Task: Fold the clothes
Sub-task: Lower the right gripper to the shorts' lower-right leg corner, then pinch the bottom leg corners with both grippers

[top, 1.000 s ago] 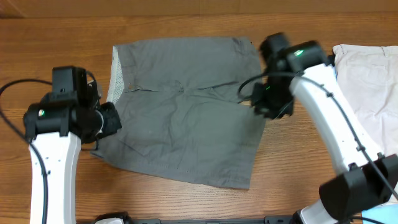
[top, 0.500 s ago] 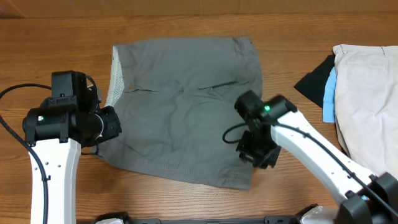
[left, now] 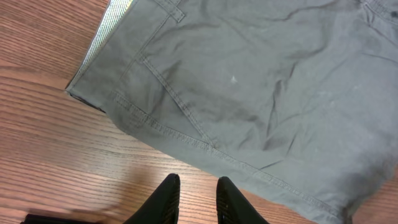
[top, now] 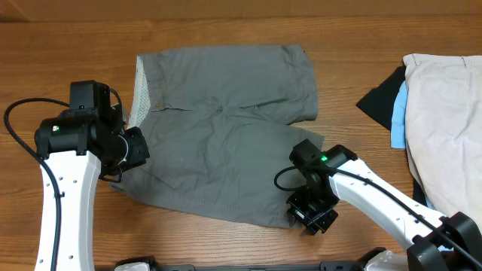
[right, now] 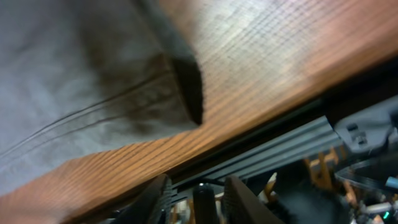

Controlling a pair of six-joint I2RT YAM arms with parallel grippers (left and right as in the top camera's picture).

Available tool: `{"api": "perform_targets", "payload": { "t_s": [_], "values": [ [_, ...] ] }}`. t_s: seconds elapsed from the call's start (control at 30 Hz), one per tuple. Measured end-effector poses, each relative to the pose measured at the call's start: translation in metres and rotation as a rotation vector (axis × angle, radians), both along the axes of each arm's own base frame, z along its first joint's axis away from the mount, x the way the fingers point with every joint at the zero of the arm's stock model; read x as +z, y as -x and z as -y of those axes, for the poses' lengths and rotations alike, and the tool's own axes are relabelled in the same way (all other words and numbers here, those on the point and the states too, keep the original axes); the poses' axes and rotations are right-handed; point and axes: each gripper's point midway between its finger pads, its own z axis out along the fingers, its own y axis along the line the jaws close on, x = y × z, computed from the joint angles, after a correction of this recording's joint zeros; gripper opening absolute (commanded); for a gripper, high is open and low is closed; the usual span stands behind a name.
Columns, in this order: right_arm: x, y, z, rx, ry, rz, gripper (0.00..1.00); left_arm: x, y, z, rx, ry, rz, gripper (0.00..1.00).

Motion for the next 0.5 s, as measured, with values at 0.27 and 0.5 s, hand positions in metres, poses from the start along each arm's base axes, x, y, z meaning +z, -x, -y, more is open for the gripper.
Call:
{"api": "perform_targets", "payload": {
  "t_s": [0.27, 0.5],
  "values": [
    [-0.005, -0.022, -0.014, -0.110, -0.017, 0.065, 0.45, -0.001, -0.001, 0.000, 0.000, 0.000, -0.001, 0.25],
    [-0.005, -0.015, -0.005, -0.174, 0.061, 0.018, 0.46, -0.001, 0.000, 0.000, 0.000, 0.001, -0.006, 0.25]
  ]
}}
